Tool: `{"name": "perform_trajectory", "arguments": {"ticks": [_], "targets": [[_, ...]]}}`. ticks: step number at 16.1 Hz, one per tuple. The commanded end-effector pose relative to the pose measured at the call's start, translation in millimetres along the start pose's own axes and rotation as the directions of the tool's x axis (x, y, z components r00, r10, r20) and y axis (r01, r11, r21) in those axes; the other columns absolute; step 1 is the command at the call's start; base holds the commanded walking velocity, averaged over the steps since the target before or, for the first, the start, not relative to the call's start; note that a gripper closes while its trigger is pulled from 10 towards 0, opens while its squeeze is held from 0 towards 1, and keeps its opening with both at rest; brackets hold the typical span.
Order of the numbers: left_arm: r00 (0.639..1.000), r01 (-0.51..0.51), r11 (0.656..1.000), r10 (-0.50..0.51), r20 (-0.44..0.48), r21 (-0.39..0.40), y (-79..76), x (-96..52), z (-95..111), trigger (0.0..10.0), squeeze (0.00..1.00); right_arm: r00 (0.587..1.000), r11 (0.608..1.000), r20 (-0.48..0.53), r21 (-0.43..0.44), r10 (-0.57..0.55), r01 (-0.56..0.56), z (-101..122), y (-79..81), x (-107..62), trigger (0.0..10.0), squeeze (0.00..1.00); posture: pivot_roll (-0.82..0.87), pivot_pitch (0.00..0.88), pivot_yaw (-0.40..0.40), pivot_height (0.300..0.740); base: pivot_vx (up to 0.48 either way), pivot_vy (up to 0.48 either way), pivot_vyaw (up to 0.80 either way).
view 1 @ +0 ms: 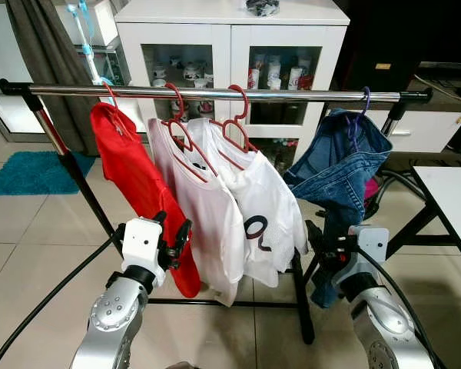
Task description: Hang hanger
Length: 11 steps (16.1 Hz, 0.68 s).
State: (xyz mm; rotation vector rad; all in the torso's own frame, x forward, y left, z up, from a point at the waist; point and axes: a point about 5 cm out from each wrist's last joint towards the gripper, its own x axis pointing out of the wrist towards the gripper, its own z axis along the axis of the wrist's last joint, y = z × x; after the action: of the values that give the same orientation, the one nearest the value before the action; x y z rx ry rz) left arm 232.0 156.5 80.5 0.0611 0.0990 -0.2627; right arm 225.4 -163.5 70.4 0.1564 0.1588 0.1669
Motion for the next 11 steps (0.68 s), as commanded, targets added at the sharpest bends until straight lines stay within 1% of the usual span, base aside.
{"name": "perform_trajectory", "arguments": {"ticks": [1, 6, 7, 8, 9, 11], "targets": [[0.998, -0.063, 0.998, 0.063, -0.019, -0.013, 17.2, 16.7, 2.8, 10.0, 0.0, 0.998, 0.996, -0.03, 0.073, -0.05, 0.052, -13.7, -8.8, -11.0, 10.0, 0.0, -0.09, 0.0, 0.044, 0.74, 0.0, 0.0, 0.0], [0.998, -0.063, 0.998, 0.063, -0.019, -0.013, 17.2, 16.7, 2.8, 10.0, 0.0, 0.998, 0.996, -0.03, 0.073, -0.05, 0.052, -13.7, -8.8, -11.0, 10.0, 0.0, -0.09, 0.0, 0.044, 0.74, 0.0, 0.0, 0.0], [0.998, -0.005, 1.0, 0.005, -0.066, -0.001, 11.4, 15.0, -0.6, 10.0, 1.0, 0.996, 0.993, -0.026, 0.08, -0.088, 0.09, -9.7, -13.4, -11.5, 10.0, 0.16, -0.12, 0.0, 0.086, 0.74, 0.0, 0.0, 0.0], [0.996, 0.022, 1.0, -0.021, -0.092, 0.012, 8.4, 13.8, -2.4, 10.0, 1.0, 0.995, 0.991, -0.027, 0.082, -0.1, 0.102, -7.6, -14.9, -12.4, 10.0, 0.92, -0.12, 0.0, 0.085, 0.74, 0.0, 0.0, 0.0], [0.994, 0.031, 0.999, -0.031, -0.104, 0.006, 7.8, 13.7, -2.6, 10.0, 1.0, 0.995, 0.991, -0.029, 0.084, -0.099, 0.101, -5.3, -15.0, -13.1, 10.0, 1.0, -0.12, 0.0, 0.085, 0.74, 0.0, 0.0, 0.0], [0.998, -0.012, 1.0, 0.014, -0.057, 0.027, 14.9, 17.6, 1.6, 10.0, 1.0, 0.995, 0.993, -0.031, 0.067, -0.091, 0.093, -6.4, -14.4, -13.8, 10.0, 1.0, -0.13, 0.0, 0.091, 0.74, 0.0, 0.0, 0.0]]}}
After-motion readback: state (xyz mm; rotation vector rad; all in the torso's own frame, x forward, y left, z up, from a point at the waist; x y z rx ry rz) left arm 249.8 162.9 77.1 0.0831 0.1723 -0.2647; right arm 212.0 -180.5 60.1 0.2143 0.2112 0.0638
